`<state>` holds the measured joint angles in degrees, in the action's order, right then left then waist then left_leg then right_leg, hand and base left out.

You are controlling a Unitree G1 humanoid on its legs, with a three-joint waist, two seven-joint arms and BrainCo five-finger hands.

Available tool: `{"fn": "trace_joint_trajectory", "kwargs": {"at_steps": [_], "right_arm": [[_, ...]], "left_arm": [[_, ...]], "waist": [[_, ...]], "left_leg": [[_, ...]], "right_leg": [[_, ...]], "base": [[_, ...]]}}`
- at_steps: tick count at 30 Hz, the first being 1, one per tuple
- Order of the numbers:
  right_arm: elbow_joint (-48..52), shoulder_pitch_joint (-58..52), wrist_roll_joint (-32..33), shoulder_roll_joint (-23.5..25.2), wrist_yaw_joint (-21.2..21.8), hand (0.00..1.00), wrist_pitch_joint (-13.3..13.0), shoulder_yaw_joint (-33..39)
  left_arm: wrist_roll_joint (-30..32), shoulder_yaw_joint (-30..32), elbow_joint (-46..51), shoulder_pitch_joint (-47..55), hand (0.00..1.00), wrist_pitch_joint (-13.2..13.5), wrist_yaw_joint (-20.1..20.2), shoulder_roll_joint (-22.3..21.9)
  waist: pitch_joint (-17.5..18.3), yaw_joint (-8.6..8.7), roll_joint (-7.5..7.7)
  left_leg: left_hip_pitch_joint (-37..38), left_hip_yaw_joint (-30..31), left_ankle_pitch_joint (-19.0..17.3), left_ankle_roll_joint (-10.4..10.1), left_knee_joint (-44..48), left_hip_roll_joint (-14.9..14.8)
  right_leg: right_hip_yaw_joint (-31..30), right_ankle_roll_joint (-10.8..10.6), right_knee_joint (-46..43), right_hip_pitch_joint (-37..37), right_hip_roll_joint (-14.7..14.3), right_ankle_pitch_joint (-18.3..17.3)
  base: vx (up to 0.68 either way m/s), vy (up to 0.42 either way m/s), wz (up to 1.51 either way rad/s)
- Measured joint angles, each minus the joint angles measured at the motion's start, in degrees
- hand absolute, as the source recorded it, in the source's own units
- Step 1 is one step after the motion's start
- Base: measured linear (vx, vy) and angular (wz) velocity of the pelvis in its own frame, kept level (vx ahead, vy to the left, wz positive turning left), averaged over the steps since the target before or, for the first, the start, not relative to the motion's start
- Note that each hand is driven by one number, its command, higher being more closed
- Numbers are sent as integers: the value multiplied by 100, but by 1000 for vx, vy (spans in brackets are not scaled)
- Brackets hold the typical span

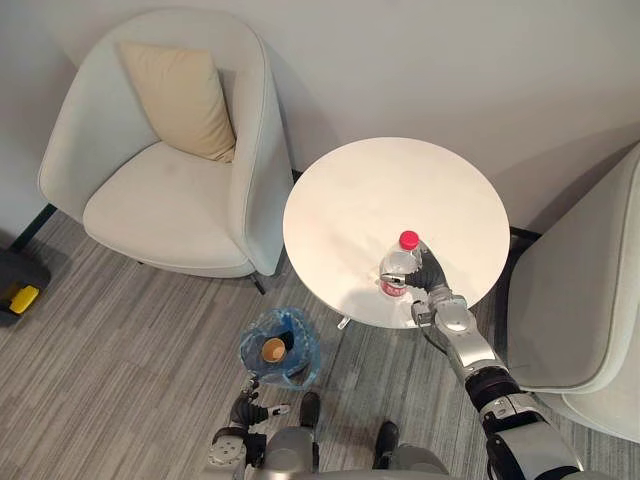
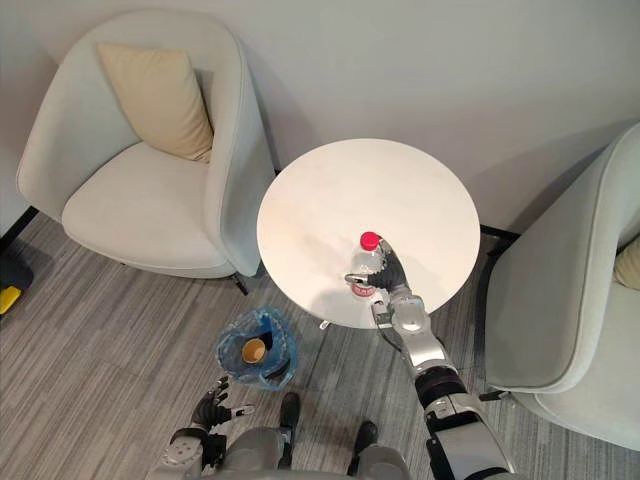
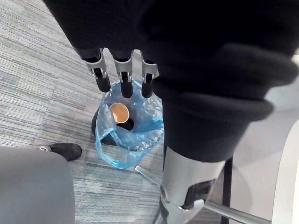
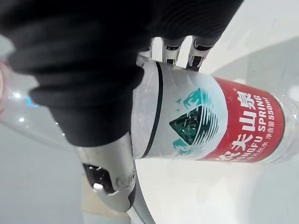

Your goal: Gather rubbish on tea table into small bin, then transfer packed bag to large trash can.

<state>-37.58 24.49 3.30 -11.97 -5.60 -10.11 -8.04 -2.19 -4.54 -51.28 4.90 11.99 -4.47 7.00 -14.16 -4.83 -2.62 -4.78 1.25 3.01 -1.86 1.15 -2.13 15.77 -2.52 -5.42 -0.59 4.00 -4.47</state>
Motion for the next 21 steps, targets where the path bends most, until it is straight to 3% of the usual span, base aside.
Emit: {"fn": "trace_joint_trajectory", "kwargs": {"at_steps": [5,13,21], "right_arm": [[-201,353,80,-106,-91,100,-5,-150],[-219,375,130,-90,-88,100,22,-313],[1621,-726,-44,-89,-65,100,5,-348]], "left_arm": [[-73,-12,18,-111,0,19,-88,30],[-175,-11,36,-144,0,22,-114,37],[-164,57,49,-117,0,-31,-182,29]], "waist": [[-186,-98,-32],[-205,-219,-42],[-203,-197,-39]], "left_leg": [[-209,15,-99,23,334,10],[-325,15,-102,24,390,5],[-107,-123,-193,46,383,12]], "right_leg": [[-4,-5,-140,101,30,-5],[-28,-6,-184,219,31,-6],[-181,-53,-188,70,66,-38]], "base": [[-62,18,1],[-16,3,0],[11,2,-8]]}}
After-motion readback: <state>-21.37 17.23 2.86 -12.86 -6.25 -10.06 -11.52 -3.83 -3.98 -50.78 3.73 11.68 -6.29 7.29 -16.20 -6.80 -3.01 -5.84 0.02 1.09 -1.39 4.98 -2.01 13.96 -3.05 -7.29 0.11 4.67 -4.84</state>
